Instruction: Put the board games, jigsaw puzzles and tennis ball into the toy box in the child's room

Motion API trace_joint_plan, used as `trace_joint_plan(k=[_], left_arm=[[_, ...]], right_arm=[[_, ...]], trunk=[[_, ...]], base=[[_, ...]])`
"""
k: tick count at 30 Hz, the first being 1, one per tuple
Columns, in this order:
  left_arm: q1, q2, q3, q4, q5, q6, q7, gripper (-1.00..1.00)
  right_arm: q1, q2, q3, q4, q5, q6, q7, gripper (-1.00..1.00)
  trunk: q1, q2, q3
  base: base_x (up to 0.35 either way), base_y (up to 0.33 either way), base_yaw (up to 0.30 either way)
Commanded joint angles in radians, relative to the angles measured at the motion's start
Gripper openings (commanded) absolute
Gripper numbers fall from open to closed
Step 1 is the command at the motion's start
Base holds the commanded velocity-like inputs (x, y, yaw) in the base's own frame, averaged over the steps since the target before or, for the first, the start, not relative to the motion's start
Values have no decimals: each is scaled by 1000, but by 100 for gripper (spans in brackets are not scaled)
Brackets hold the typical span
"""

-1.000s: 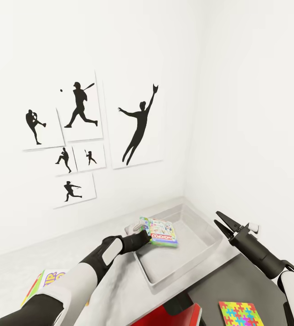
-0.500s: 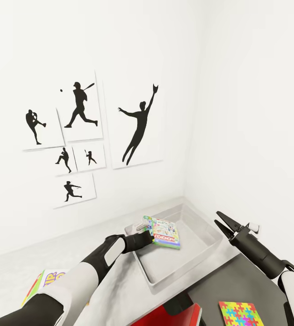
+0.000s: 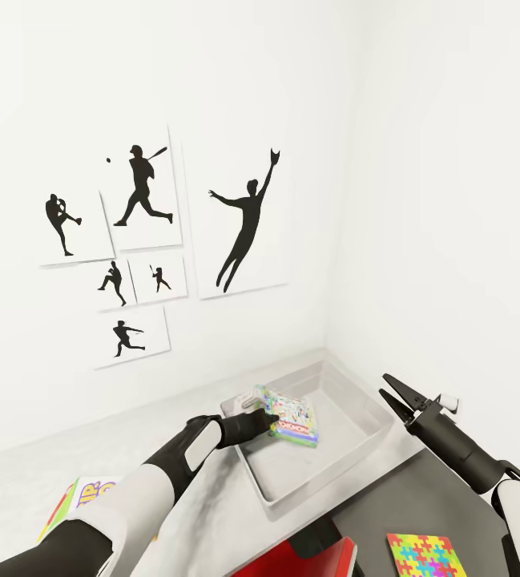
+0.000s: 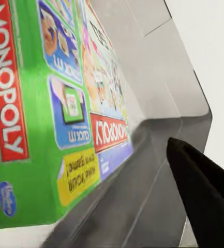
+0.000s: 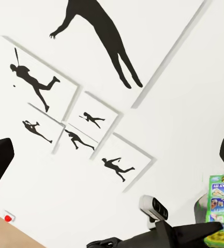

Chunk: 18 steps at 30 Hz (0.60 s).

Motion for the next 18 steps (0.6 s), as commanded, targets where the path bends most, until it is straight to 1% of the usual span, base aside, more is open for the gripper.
trace_joint_plan(k=[1,7,8,10,13,15,18], left_arm=[[-1,0,-1,0,3,3,-1,100],[-1,0,-1,0,6,14,-1,100],[-1,0,-2,0,27,24,-1,100],[-1,0,-2,0,82,36,-1,100],[-1,0,-6,-1,124,46,-2,100],[-1,0,-8,-9,137,65,-4,100],[-1,0,-11,-57,147,122,-6,100]], right_arm=[[-1,0,-1,0,-1,6,2,100],[-1,0,-1,0,-1,6,2,100],[-1,0,-1,0,-1,6,2,100],[-1,0,-1,0,-1,6,2,100],[0,0,-1,0,0,5,2,100],[0,0,-1,0,-1,6,2,100],[-1,0,-1,0,-1,6,2,100]], trunk=[[0,-1,-1],[0,-1,-1],[0,-1,-1],[0,-1,-1],[0,-1,-1],[0,-1,-1],[0,-1,-1]], base=[[0,0,0],[0,0,0],[0,0,0],[0,0,0],[0,0,0],[0,0,0],[0,0,0]])
